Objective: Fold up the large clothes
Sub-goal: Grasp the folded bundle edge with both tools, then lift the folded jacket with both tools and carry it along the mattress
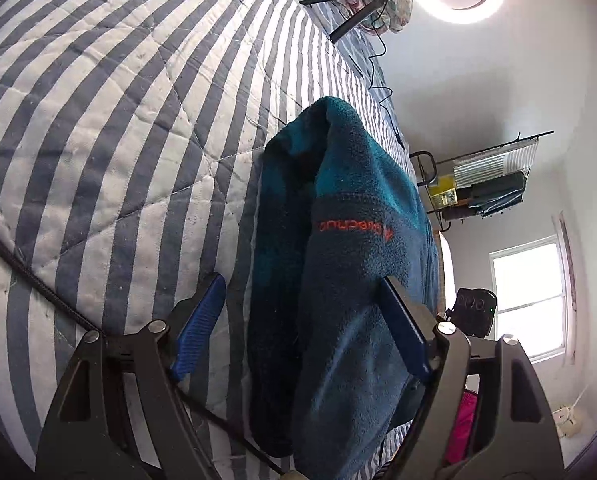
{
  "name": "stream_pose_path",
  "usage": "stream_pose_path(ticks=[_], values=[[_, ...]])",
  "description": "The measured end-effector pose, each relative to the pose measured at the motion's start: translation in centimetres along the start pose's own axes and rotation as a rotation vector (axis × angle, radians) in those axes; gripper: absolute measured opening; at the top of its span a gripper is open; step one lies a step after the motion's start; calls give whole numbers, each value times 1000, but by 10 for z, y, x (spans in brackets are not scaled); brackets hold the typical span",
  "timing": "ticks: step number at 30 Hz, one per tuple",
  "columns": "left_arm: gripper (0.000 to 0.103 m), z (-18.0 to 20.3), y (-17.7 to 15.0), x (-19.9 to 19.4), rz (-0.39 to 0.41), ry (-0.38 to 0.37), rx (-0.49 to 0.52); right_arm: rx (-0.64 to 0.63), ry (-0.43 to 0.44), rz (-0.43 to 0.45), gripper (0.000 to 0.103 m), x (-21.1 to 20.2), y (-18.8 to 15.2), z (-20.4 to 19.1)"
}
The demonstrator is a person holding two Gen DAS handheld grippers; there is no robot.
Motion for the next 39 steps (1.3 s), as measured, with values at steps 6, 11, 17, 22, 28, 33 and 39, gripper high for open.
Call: stream_pose_path(ticks=[6, 11, 17, 22, 28, 33, 39], values=[[72, 10, 7, 13, -4, 0, 18, 65, 106, 27, 80, 11, 11, 8], [47, 19, 12, 30, -19, 3, 14, 59, 131, 17, 71, 27, 16, -5], [32, 41, 14, 33, 16, 96, 87, 50, 97, 22, 47, 18, 7, -11], [26, 69, 15, 39, 46, 167, 147, -5, 9, 26, 37, 11, 12, -29], [22, 95, 11, 33, 83, 205, 204, -91, -97, 24, 32, 0, 16, -60], [21, 111, 3, 24, 94, 230, 249, -161, -176, 24, 30, -10, 17, -85], [21, 136, -9, 14, 117, 262, 313, -211, -265, 21, 29, -26, 13, -106]])
Point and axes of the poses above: each gripper's, at about its wrist camera, not at the fingertips, and x roughly the way its jaws point, z to its right, y to its top, the point moved 3 cm from there along x, roughly the way its jaws point, and after that the axes turned 2 degrees about -x, right-handed, at the moved point
